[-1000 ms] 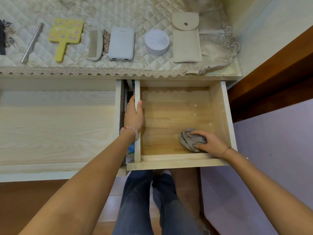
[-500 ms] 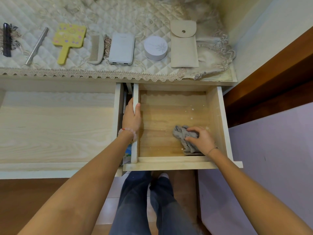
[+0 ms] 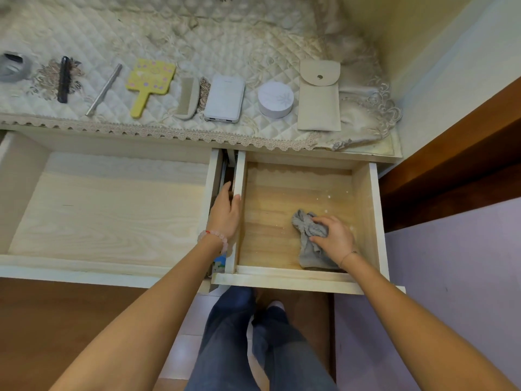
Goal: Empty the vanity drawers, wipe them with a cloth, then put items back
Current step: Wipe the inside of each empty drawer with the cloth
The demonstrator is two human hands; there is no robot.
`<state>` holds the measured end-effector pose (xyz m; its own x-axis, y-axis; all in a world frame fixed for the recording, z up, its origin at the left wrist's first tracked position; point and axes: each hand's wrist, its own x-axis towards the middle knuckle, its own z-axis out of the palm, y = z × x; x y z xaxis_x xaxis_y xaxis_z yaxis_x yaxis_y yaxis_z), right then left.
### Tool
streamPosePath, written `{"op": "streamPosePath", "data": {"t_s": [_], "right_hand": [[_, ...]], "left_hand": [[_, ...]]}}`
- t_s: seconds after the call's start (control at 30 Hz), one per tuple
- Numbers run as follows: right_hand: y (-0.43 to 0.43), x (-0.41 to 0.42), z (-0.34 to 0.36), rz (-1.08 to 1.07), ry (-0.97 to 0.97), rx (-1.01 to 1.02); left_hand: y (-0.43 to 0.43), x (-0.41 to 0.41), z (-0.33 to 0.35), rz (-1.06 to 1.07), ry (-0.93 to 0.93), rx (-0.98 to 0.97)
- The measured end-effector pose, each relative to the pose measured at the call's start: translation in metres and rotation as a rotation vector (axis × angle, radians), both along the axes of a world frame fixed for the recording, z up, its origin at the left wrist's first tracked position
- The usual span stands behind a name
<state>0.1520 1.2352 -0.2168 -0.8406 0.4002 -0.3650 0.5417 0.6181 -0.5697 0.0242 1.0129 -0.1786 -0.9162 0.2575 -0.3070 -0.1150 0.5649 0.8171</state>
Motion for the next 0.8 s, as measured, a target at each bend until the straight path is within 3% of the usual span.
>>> {"op": "streamPosePath", "data": {"t_s": [0.17,0.33,0.43,0.8], "right_hand": [[-0.003,0.001,0.041,-0.115,0.163,-0.173],[-0.014,0.006,0.098,-0.079,0.359,-0.237],[-0.026,0.011,0.129,-0.008,0.424,-0.306],[-0.128,0.011,0.2,0.35,0.479,-0.491]], "left_hand": [[-0.02,0.028,0.043,0.009,0.169,-0.031],[-0.044,0.072,0.091,-0.1,0.497,-0.268],[-0.063,0.103,0.12,-0.036,0.628,-0.385],[-0.146,0.21,0.19,0.297,0.7,-0.666]]}}
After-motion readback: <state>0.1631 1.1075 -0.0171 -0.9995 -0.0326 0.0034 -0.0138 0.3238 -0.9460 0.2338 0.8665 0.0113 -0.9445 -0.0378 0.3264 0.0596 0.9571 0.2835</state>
